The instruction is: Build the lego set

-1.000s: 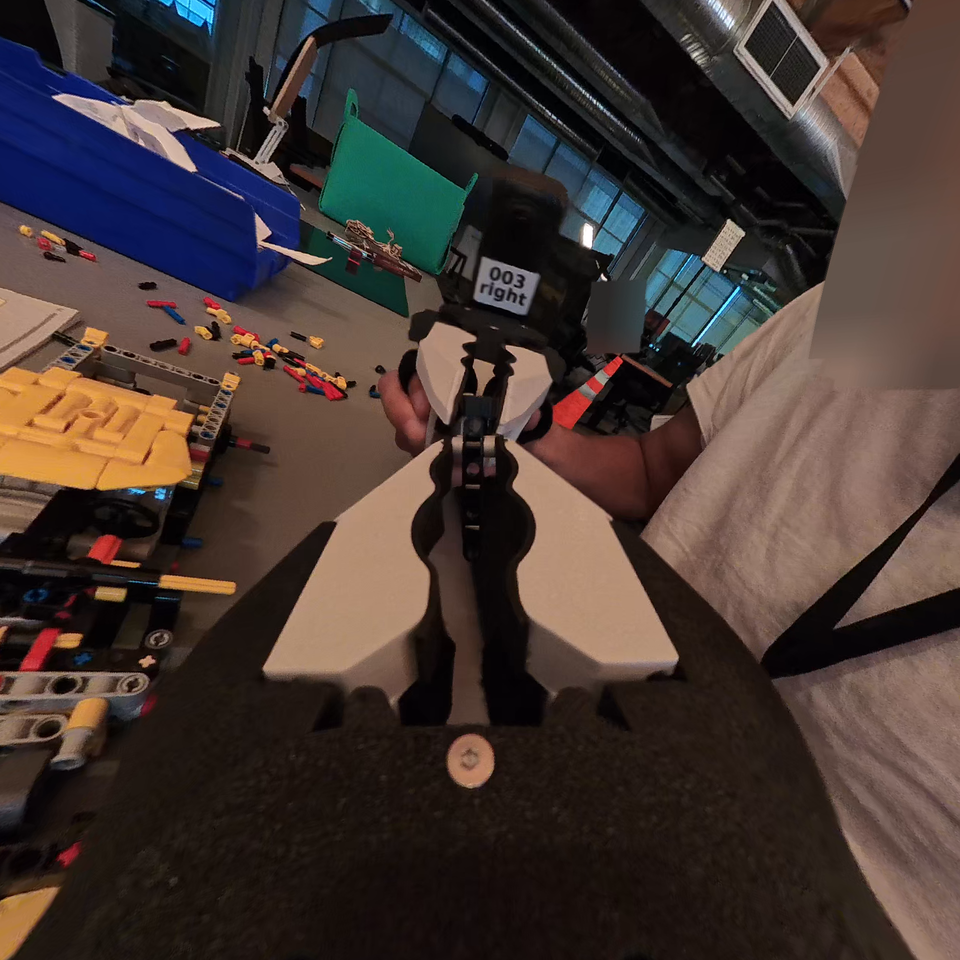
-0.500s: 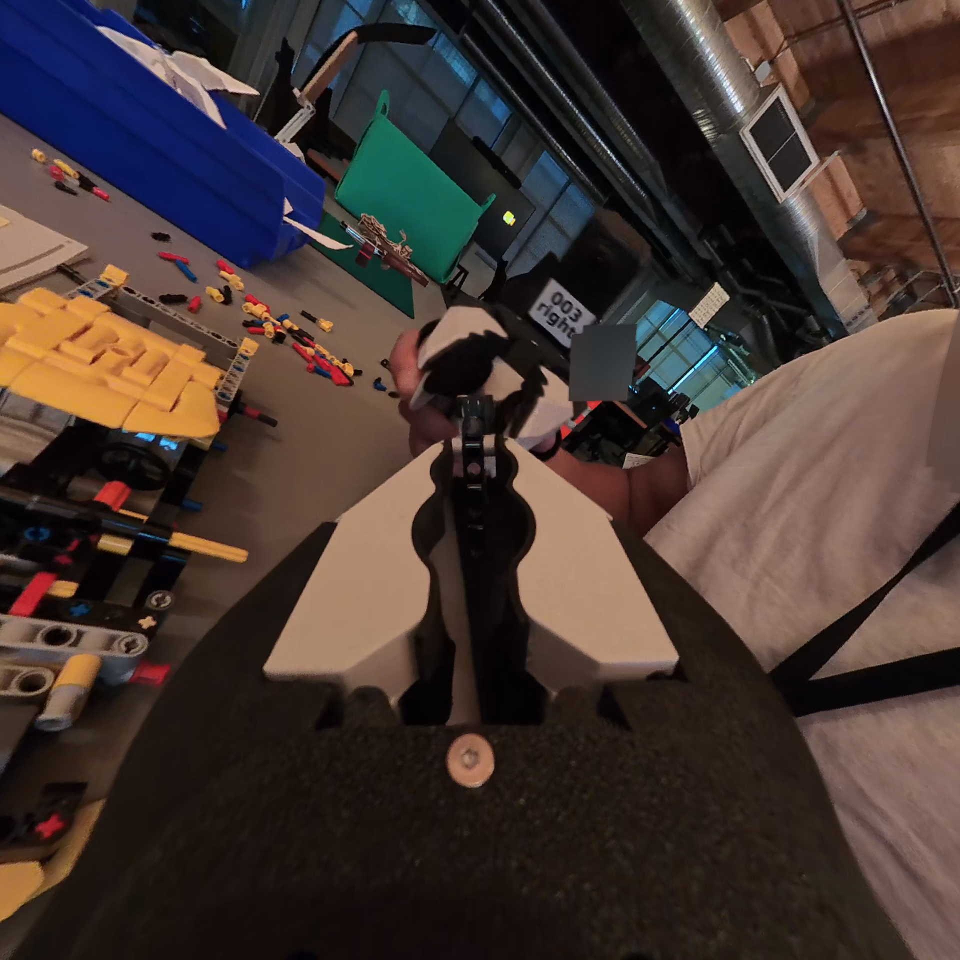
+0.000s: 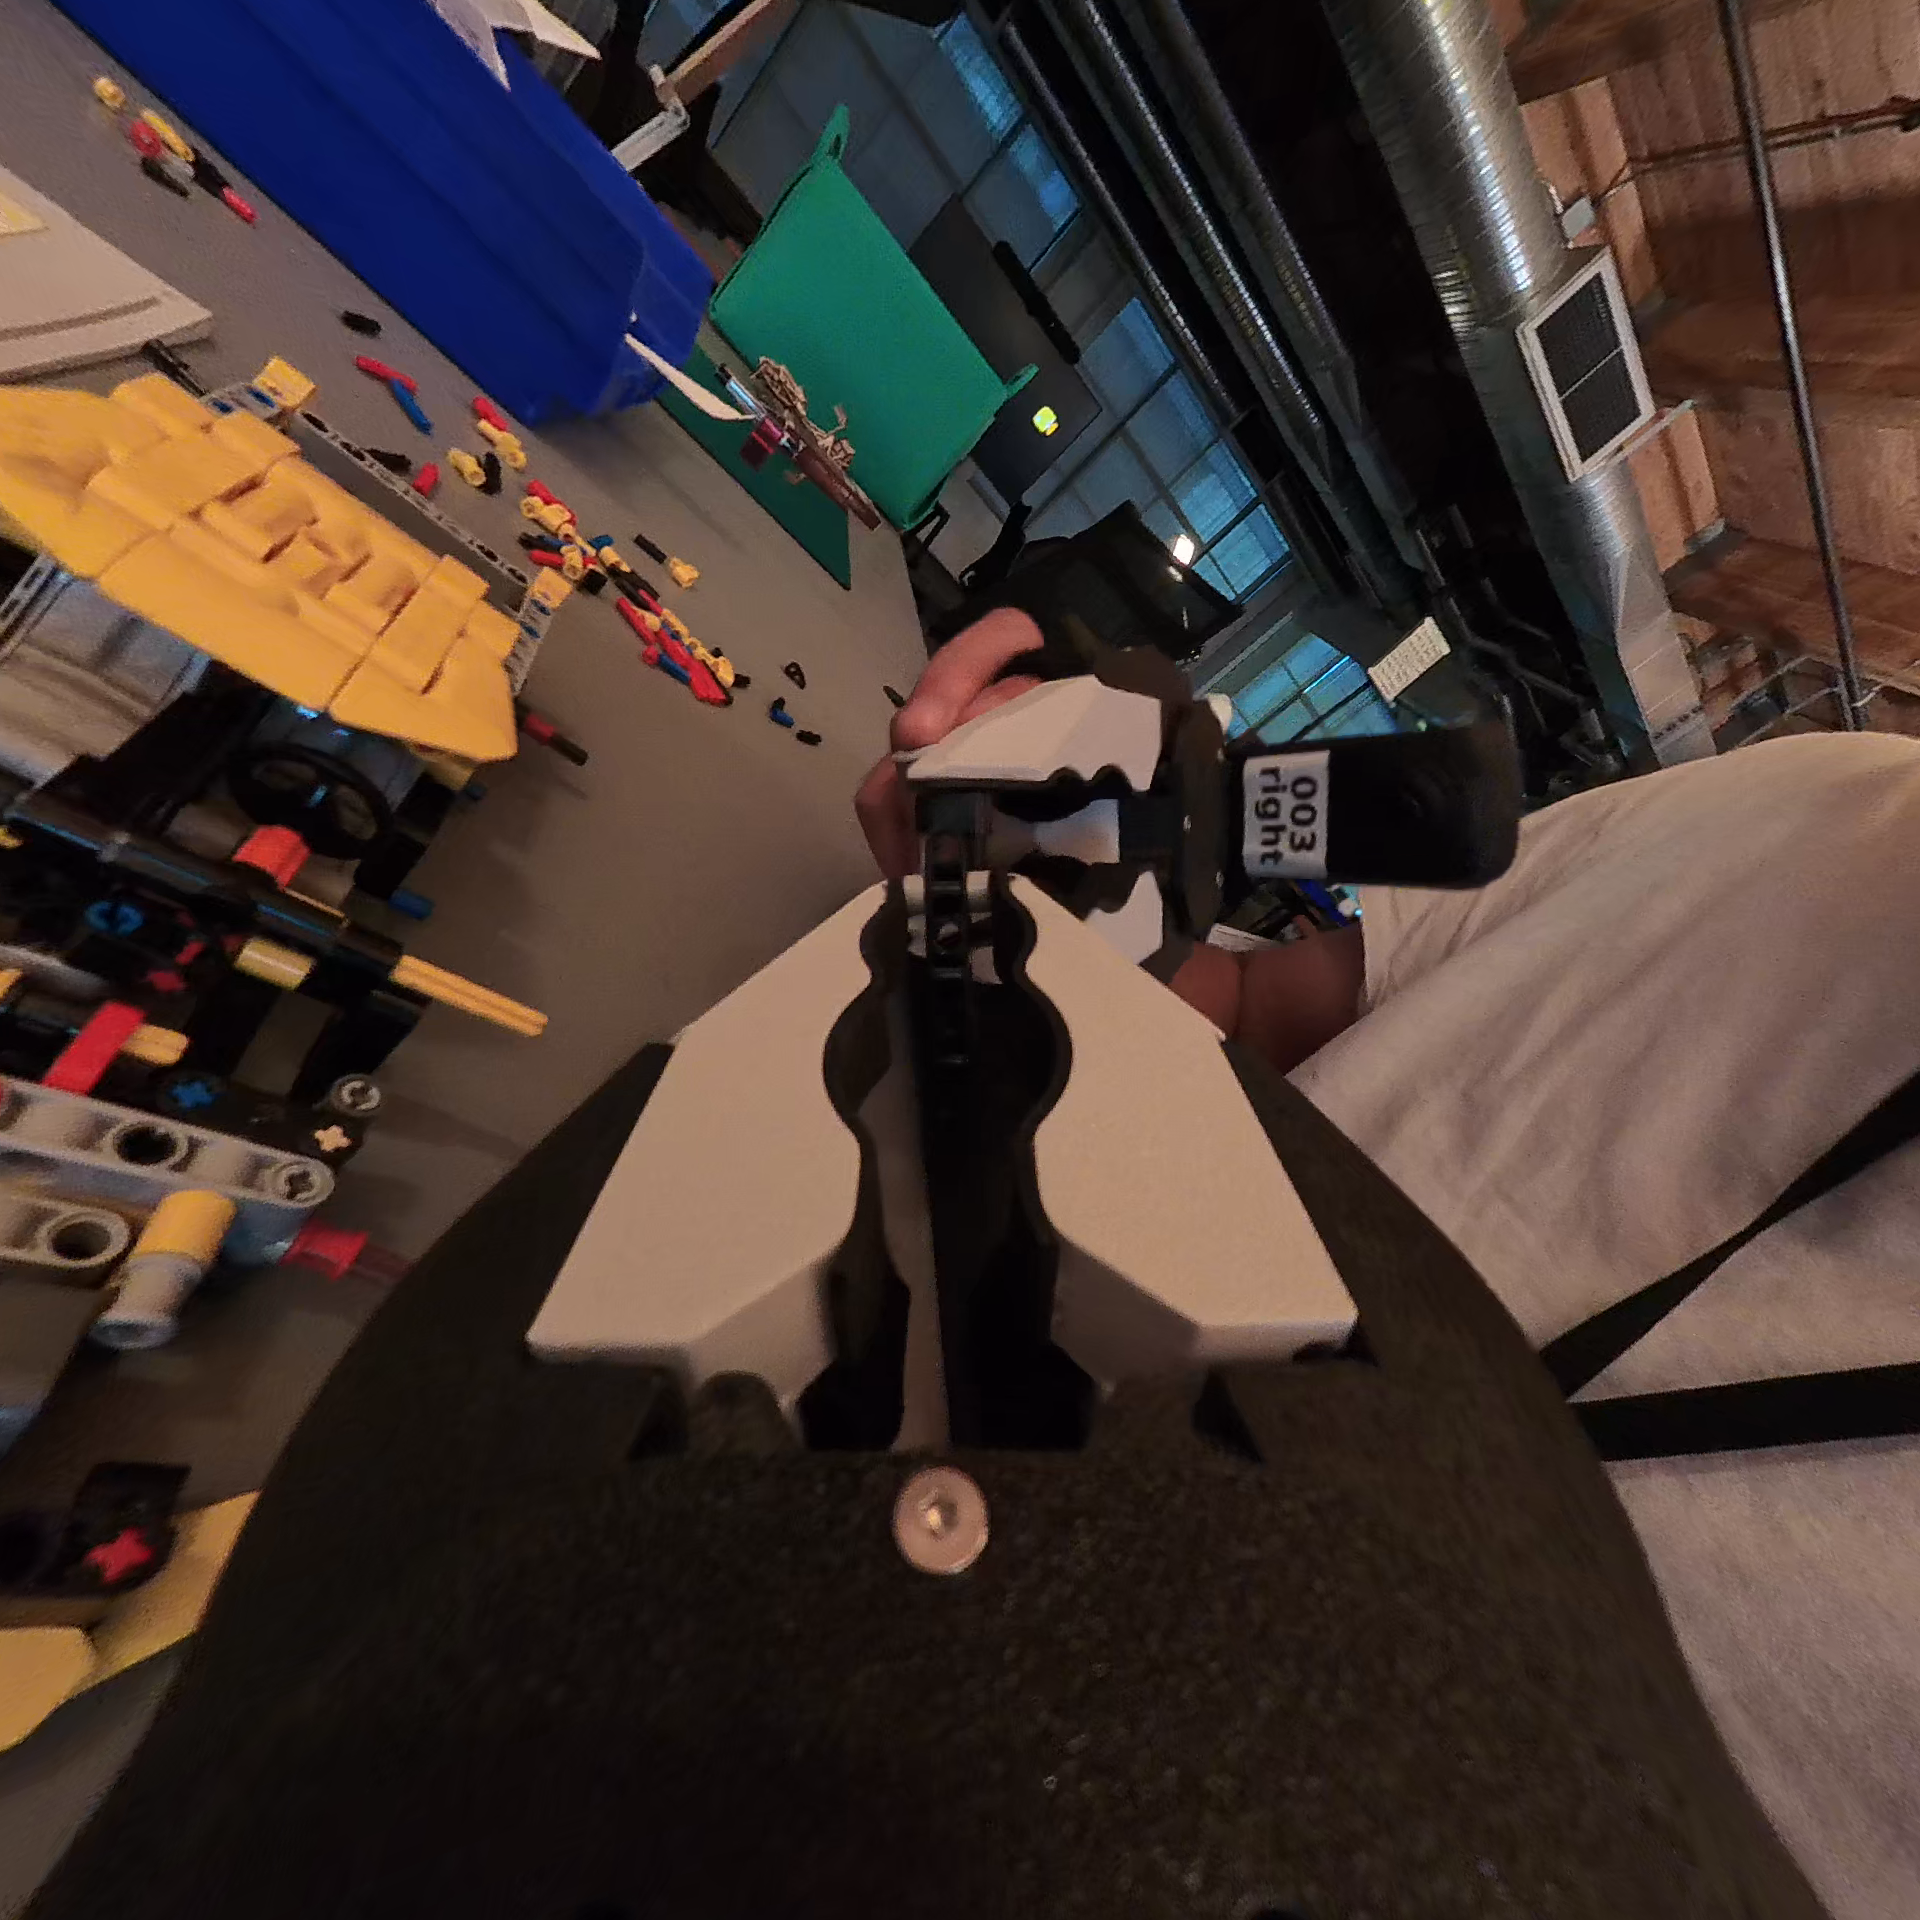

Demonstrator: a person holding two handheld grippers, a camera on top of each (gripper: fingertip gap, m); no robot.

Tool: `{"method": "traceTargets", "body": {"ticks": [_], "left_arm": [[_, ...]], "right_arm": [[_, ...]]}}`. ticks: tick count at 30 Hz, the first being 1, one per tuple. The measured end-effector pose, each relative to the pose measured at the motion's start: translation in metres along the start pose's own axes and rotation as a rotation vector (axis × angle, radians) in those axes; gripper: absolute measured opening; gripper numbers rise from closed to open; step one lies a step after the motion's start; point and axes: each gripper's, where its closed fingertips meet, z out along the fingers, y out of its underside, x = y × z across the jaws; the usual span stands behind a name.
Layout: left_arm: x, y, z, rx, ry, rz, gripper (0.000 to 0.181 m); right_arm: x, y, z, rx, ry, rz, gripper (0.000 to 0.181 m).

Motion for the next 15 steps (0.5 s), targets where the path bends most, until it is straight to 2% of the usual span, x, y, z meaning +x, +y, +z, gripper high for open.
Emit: {"method": "traceTargets", "body": {"ticks": [8, 15], "left_arm": [[-0.002, -0.003, 0.0, 0.039, 0.018, -0.066, 0.016], [-0.016, -0.007, -0.001, 0.078, -0.053, -0.092, 0.015]], "right_arm": [[0.005, 0.004, 0.0, -0.093, 0.047, -0.063, 0.023], [0.005, 0.016, 0.01, -0.136, -0.011, 0.154, 0.023]]}}
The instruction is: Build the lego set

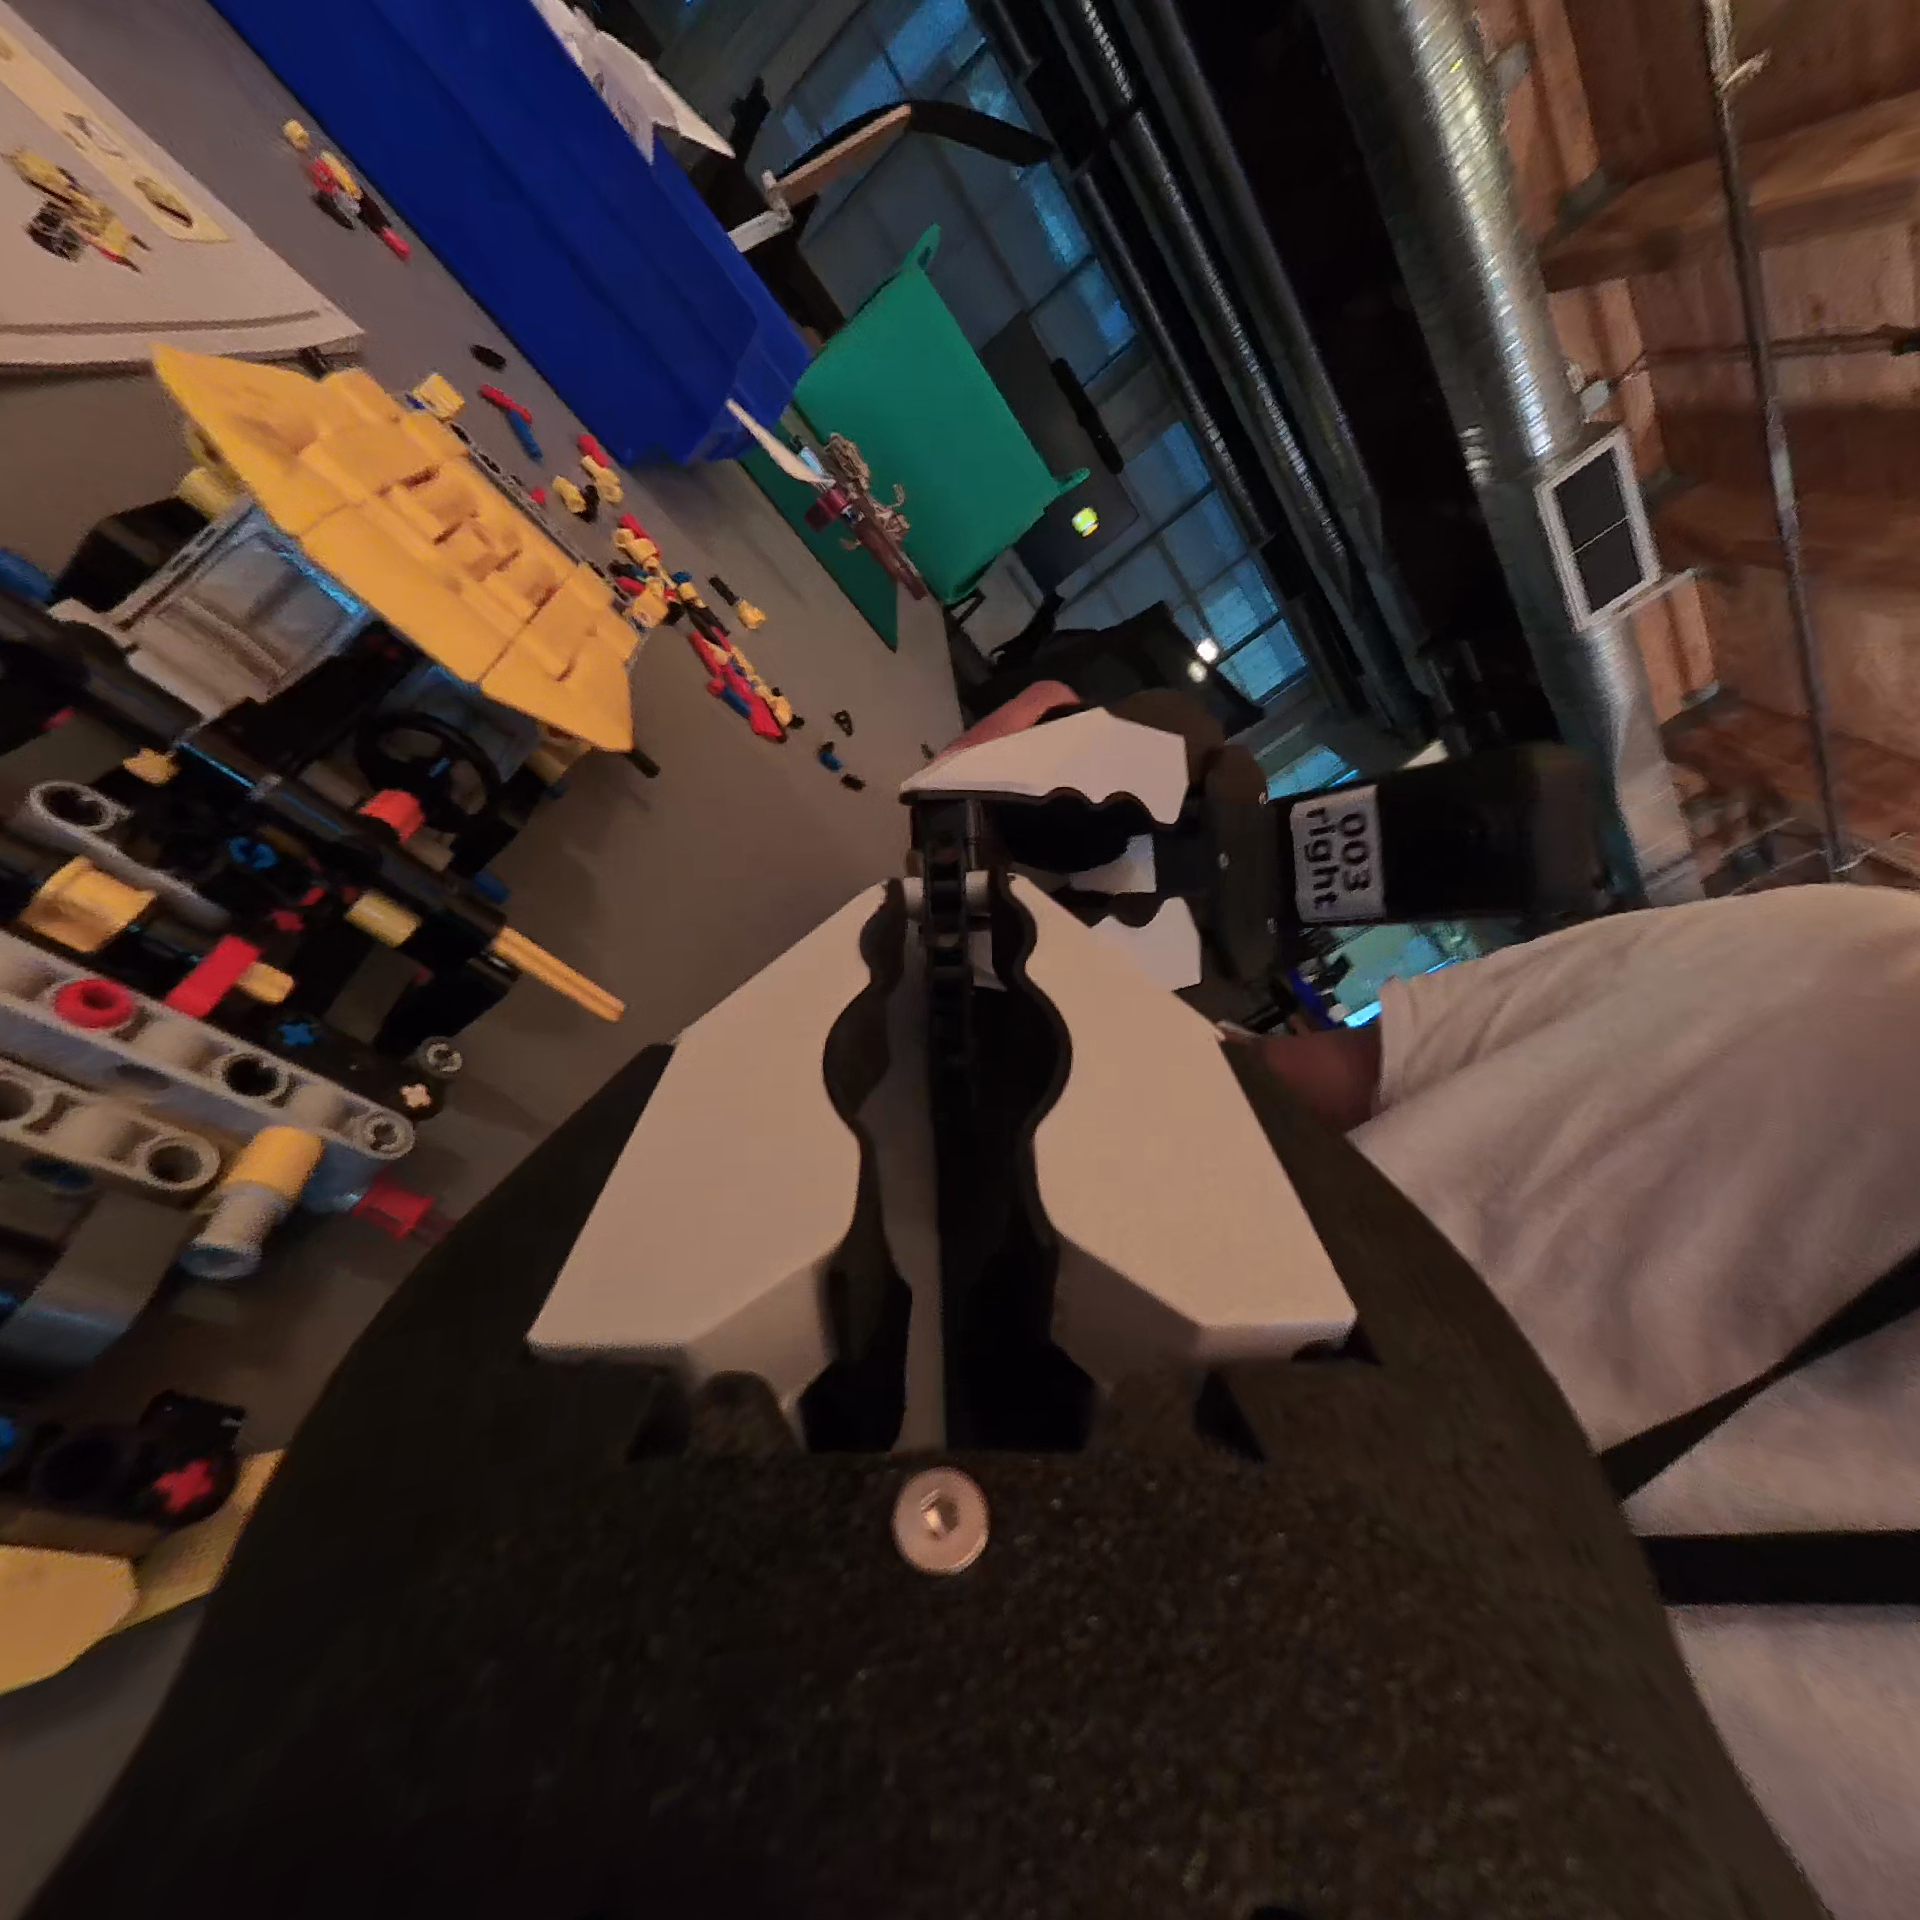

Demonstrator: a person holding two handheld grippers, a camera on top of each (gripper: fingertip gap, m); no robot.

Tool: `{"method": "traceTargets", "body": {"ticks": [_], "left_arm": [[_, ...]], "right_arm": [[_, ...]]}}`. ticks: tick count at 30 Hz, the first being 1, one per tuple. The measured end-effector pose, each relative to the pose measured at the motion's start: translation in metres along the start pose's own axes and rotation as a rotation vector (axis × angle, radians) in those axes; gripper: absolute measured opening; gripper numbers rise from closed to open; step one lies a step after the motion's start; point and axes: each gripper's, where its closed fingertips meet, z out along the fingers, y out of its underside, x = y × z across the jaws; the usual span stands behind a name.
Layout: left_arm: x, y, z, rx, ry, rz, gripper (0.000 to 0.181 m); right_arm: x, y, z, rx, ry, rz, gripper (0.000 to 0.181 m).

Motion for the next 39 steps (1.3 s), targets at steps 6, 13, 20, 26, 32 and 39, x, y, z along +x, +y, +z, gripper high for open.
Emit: {"method": "traceTargets", "body": {"ticks": [6, 13, 20, 26, 32, 39], "left_arm": [[-0.002, -0.003, -0.001, 0.016, -0.014, 0.002, 0.016], [-0.003, 0.001, 0.001, 0.003, -0.002, -0.011, 0.015], [0.002, 0.003, 0.002, 0.002, 0.03, -0.012, 0.015], [0.002, 0.008, 0.006, -0.039, -0.003, 0.013, 0.015], [0.005, -0.002, 0.002, -0.037, 0.038, -0.044, 0.016], [0.003, -0.013, -0.019, -0.055, -0.215, 0.433, 0.035]], "right_arm": [[0.003, -0.005, -0.002, 0.029, 0.083, -0.054, 0.023], [0.002, -0.002, -0.004, 0.009, 0.073, -0.088, 0.022], [0.001, -0.004, -0.008, 0.006, 0.011, -0.035, 0.021], [-0.002, 0.0, -0.011, 0.013, -0.037, -0.004, 0.021], [0.005, -0.007, -0.007, 0.049, -0.061, 0.129, 0.022], [0.011, 0.004, -0.005, 0.096, -0.457, 0.933, 0.022]]}}
